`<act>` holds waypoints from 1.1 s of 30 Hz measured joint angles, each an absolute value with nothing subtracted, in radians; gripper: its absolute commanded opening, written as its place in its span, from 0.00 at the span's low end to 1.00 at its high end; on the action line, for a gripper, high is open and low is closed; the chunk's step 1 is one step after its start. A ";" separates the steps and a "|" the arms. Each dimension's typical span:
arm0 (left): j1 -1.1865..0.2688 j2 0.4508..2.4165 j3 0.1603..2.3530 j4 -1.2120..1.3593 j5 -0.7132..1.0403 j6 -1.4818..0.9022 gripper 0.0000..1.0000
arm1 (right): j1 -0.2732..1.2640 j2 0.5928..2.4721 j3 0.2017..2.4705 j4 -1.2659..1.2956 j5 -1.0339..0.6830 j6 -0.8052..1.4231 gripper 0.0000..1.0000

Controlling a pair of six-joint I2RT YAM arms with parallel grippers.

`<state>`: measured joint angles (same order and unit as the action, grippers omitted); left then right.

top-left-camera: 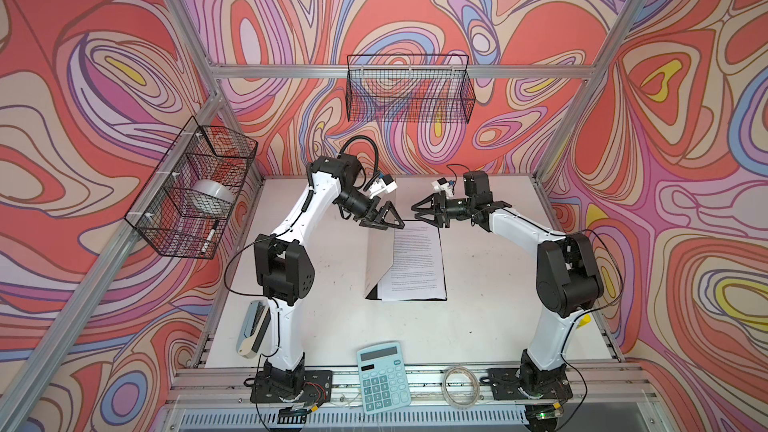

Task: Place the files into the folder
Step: 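Swing the cover over the sheets with left gripper toward the right gripper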

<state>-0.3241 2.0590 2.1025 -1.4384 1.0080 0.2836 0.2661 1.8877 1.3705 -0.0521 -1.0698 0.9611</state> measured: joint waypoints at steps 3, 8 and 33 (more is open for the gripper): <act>-0.335 2.062 2.117 -1.439 1.005 0.284 1.00 | 0.270 1.891 1.370 -0.030 -1.074 0.979 0.46; -0.333 2.063 2.125 -1.439 1.001 0.284 1.00 | 0.270 1.895 1.370 -0.014 -1.079 0.991 0.46; -0.333 2.063 2.125 -1.439 0.986 0.284 1.00 | 0.270 1.906 1.375 -0.098 -1.070 0.943 0.45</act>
